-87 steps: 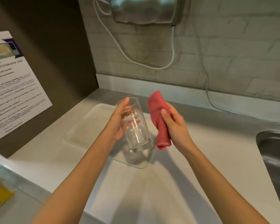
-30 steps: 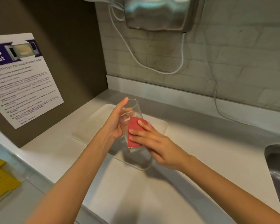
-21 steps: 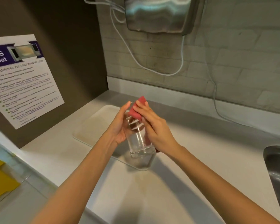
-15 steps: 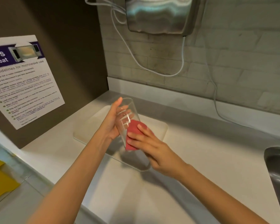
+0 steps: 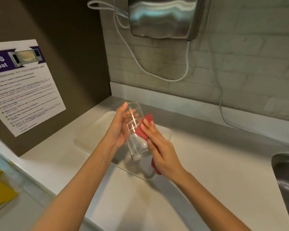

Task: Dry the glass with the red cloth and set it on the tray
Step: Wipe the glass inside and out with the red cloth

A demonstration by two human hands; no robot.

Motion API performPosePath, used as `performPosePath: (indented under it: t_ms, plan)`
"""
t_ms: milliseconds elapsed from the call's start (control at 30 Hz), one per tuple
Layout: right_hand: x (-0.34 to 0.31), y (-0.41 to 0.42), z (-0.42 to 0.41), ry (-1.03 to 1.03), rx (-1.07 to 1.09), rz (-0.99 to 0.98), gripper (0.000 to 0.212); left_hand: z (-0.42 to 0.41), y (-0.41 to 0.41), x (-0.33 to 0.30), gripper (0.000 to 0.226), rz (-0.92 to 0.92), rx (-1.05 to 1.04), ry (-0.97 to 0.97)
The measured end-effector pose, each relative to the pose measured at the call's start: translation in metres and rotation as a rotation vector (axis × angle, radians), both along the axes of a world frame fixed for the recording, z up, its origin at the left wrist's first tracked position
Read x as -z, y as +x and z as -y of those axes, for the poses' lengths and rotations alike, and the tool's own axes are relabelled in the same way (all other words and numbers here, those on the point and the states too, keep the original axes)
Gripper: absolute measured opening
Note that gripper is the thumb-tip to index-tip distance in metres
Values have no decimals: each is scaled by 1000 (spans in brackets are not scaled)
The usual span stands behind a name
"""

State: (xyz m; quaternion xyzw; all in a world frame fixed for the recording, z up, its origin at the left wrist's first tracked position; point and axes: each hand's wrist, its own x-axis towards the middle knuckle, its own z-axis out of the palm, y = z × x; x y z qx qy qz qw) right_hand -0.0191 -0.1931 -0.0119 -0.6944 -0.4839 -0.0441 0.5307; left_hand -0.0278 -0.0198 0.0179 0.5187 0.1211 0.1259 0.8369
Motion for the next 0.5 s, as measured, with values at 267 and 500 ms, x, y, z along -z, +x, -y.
performPosePath:
  t_ms: [267,500]
  plan:
    - [2,-8,8,198,-123,-992,45,5,0,7,63,41,-45,-115]
    - [1,-1,5,268,-342,-1372,91,16,6,-4,91,87,12,-36]
